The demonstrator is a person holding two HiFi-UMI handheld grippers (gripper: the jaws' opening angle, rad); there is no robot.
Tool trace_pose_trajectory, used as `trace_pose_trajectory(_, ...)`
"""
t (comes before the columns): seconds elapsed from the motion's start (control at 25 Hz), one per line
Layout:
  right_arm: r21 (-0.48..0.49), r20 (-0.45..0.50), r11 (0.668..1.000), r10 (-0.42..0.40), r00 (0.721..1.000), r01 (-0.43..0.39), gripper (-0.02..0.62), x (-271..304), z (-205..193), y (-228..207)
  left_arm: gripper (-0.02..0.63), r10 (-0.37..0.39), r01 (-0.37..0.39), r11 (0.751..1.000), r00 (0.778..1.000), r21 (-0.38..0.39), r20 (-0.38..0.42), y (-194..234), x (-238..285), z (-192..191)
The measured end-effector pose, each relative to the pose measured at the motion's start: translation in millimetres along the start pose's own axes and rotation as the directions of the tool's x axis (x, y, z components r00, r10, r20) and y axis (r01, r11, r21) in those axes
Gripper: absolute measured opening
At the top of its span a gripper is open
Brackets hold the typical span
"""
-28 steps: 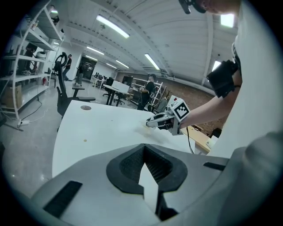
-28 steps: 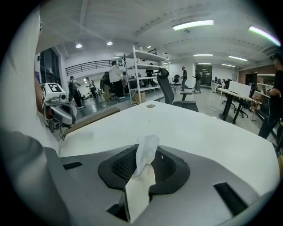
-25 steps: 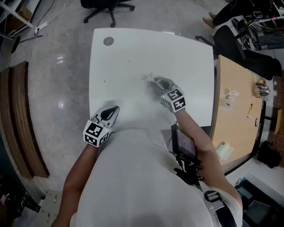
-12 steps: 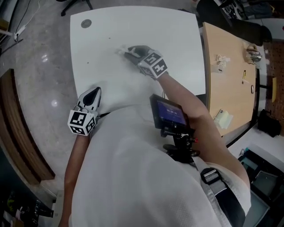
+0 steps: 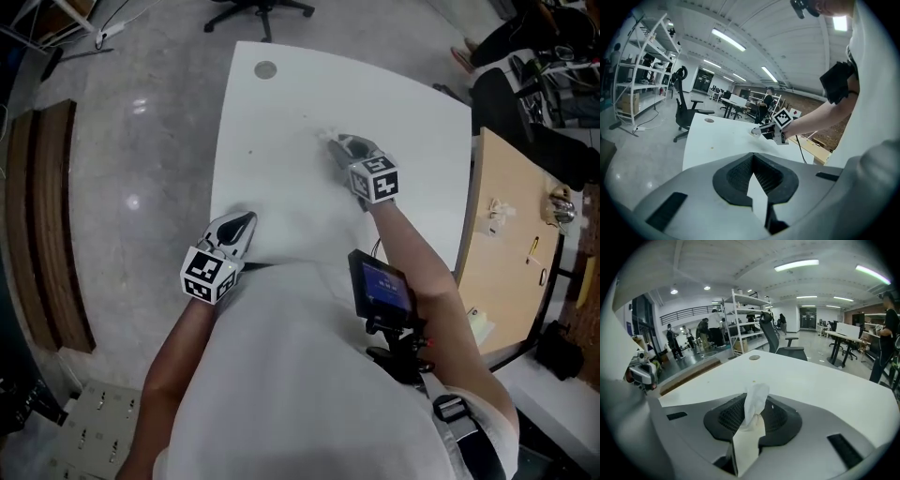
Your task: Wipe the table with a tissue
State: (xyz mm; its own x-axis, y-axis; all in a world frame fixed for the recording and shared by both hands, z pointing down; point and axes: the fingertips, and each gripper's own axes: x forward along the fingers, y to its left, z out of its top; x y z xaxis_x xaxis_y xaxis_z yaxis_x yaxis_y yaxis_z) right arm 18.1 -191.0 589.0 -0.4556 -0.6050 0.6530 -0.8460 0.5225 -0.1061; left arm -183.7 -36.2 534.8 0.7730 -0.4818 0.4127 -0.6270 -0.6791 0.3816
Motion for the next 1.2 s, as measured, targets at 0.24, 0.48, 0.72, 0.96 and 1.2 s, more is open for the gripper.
trace_pose_trajectory(0.24,-0.071,-0.028,0.996,-0.046,0.999,0.044,0.08,38.9,22.6,-17.9,0.003,0.033,-0.033,0.999,0.999,-0.026,-0.001,6.3,-6.3,-0.7)
trace_pose_trajectory(0.48,-0.206,-0.069,0.976,-0.087,0.994,0.071,0.08,77.0,38.4,-26.5,0.003,0.07,-0.07,0.996,0.998,-0.056,-0.011,13.1,-17.1,-7.1)
trace_pose_trajectory(0.72,-0.415,-0.095,0.899,-0.199,0.975,0.143,0.078,85.8,36.5,-18.0,0.003,0.106,-0.108,0.99,0.994,-0.093,-0.024,23.5,-27.2,-21.0)
trace_pose_trajectory(0.96,-0.562,-0.109,0.822,-0.178,0.978,0.087,0.077,89.6,32.2,15.0,0.003,0.105,-0.106,0.989,0.994,-0.1,-0.014,24.3,-28.5,-23.1)
trace_pose_trajectory(1.2,-0.601,-0.122,0.799,-0.073,0.99,-0.015,0.077,85.7,25.1,51.4,0.003,0.105,-0.105,0.99,0.994,-0.091,-0.008,23.6,-32.2,-22.7)
